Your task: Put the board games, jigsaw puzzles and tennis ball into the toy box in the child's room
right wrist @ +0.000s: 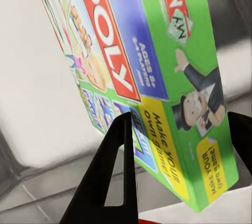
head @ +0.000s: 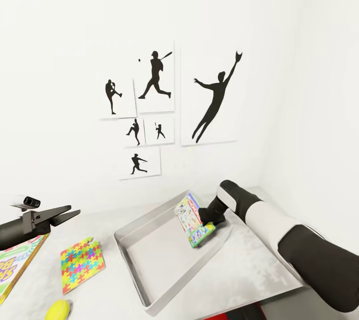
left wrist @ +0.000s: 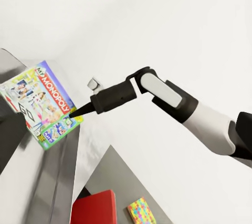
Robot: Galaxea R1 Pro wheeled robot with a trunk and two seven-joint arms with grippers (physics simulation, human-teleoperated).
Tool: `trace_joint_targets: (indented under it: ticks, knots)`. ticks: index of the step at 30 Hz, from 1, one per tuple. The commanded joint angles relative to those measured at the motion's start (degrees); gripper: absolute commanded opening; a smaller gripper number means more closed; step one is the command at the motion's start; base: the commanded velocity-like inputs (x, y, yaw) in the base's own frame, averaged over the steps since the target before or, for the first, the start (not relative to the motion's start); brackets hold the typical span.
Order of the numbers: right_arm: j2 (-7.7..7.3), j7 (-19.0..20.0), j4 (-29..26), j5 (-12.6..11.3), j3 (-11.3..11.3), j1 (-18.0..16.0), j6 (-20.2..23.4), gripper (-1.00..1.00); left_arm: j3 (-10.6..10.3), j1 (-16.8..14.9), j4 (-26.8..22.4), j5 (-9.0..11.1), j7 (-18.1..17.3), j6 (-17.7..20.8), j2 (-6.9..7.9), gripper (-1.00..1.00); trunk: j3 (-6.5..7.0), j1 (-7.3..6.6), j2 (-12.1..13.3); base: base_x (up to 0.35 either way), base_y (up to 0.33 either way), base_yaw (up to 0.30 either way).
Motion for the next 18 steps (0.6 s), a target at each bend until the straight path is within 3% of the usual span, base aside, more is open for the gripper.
trace_joint_targets:
  ticks: [1,18]
  knots:
    - [0.29,0.60,0.00,0.56,0.80,-0.09,0.12,-1.00,0.02,-0.05,0.00,0.00,-0.14,0.27,0.02,1.00,-0.12,0.03,-0.12,0.000,0.000,0.000]
    - [1.34,0.60,2.62,0.63,2.02,-0.51,0.12,-1.00,-0.04,-0.05,0.00,0.02,-0.14,0.27,-0.01,1.00,-0.12,0.03,-0.12,0.000,0.000,0.000]
